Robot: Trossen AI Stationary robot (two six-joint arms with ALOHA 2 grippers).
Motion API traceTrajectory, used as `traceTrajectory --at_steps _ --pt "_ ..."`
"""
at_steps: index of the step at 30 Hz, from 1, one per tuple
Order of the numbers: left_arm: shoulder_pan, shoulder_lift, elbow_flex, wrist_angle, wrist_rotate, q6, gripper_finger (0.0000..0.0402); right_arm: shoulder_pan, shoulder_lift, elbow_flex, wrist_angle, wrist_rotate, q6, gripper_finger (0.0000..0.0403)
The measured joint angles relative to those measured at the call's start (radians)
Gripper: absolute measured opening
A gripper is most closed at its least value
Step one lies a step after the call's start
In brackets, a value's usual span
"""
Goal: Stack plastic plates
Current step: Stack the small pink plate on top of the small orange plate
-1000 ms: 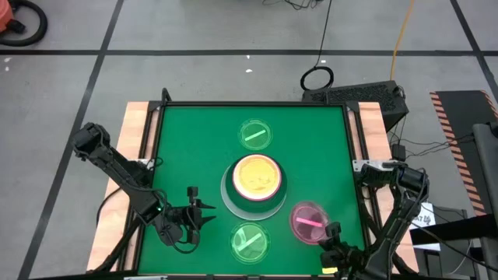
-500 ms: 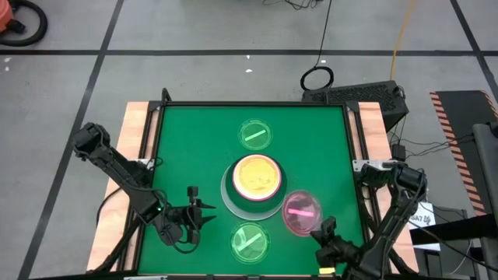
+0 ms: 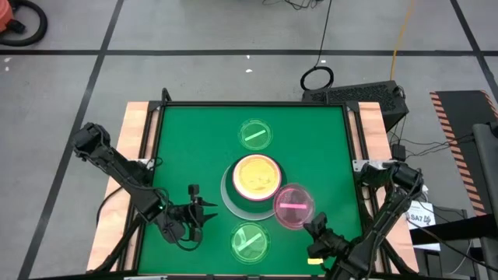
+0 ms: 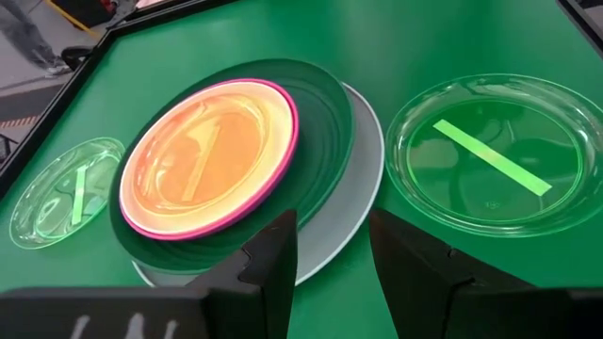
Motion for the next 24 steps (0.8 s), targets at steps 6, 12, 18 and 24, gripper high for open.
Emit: traceTrajectory --at_steps 6,12,18,24 --pt "0.000 0.000 0.000 0.010 0.000 0.001 0.0143 -0.038 -0.037 0.001 0.026 0.057 -0.092 0.0000" --pt "0.000 0.000 0.000 0.023 0.000 -0.012 0.0142 -0.095 -0.099 0.001 0.097 0.059 -0.253 0.0000" --pt "-0.008 0.000 0.000 0.022 0.001 -0.061 0.0142 -0.167 -0.169 0.001 0.149 0.031 -0.451 0.0000" --pt "-0.001 0.000 0.000 0.022 0.001 -0.060 0.0142 -0.229 -0.254 0.001 0.154 -0.056 -0.577 0.0000"
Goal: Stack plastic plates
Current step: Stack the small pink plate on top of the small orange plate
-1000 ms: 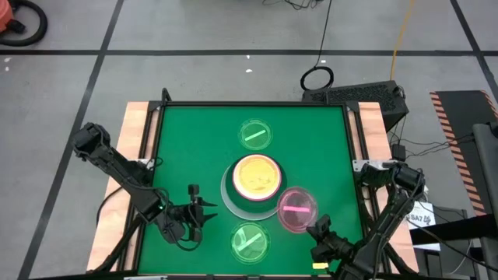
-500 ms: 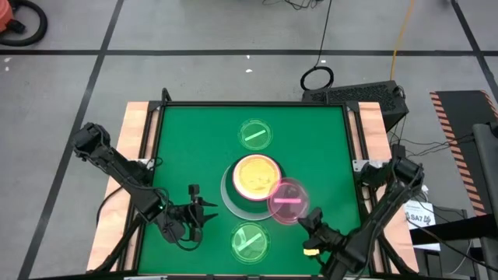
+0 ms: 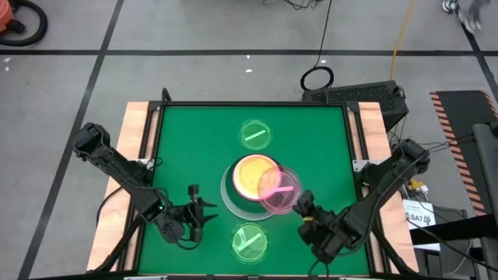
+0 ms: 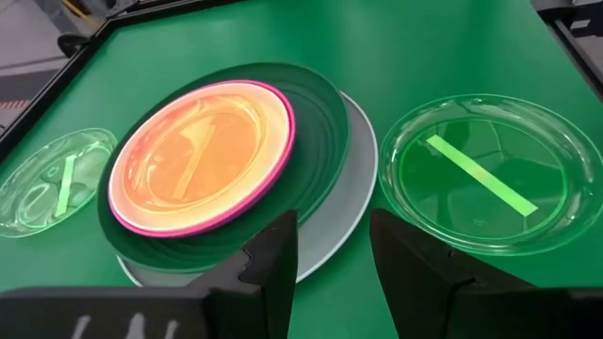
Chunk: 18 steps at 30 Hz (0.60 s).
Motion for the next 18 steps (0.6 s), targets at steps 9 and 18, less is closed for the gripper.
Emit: traceTrajectory --at_steps 9,18 --pt "0.026 0.000 0.000 -0.001 0.000 0.003 0.0142 -0.108 -0.121 0.000 0.014 -0.162 -0.131 0.0000" --pt "0.028 0.000 0.000 -0.001 0.000 -0.015 0.0143 -0.217 -0.158 -0.123 0.301 -0.297 -0.321 0.0000"
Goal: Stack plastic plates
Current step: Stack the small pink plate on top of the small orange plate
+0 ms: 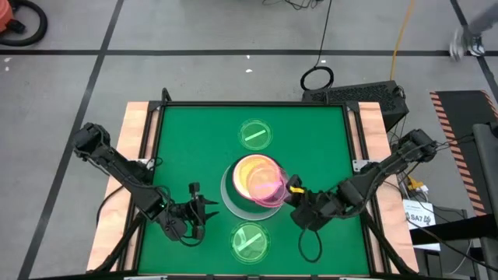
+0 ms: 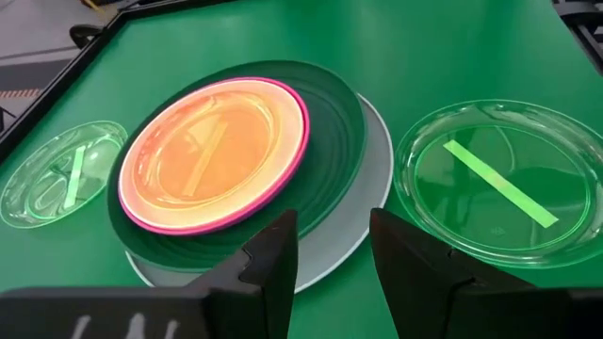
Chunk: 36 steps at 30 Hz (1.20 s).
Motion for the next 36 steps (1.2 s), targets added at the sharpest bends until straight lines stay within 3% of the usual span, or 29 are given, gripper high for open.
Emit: traceTrajectory --at_steps 11,23,36 --pt "0.000 0.000 0.000 0.000 0.000 -0.008 0.0143 -0.145 0.000 -0.151 0.241 -0.152 -0.101 0.0000" --pt "0.000 0.000 0.000 0.000 0.000 -0.052 0.0143 -0.270 0.013 -0.166 0.303 -0.252 -0.096 0.0000" --pt "-0.015 0.000 0.000 -0.009 0.000 -0.107 0.0143 -0.283 0.095 -0.166 0.357 -0.256 -0.050 0.0000"
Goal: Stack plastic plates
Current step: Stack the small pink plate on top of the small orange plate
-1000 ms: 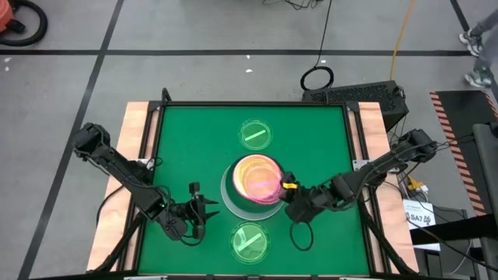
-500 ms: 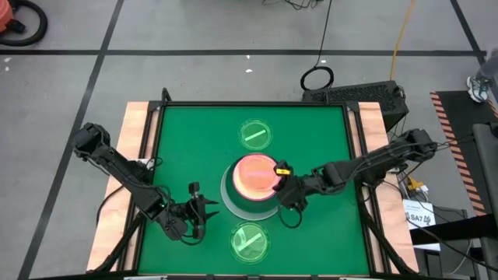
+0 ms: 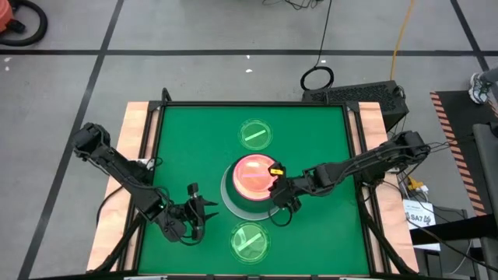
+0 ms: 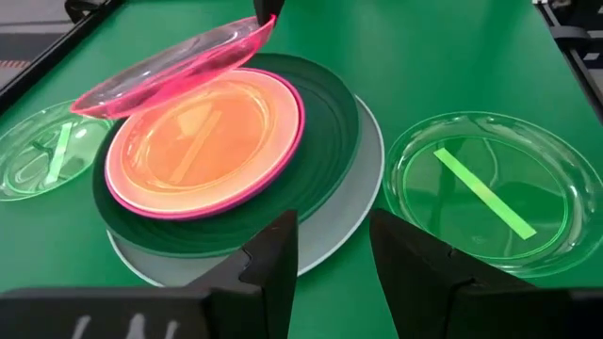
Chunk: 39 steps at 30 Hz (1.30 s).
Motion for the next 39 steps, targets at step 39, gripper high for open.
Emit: traceTrajectory --at_steps 39 --pt "0.003 0.000 0.000 -0.019 -0.010 -0.019 0.0143 0.002 0.000 0.000 0.015 0.000 0.257 0.0000"
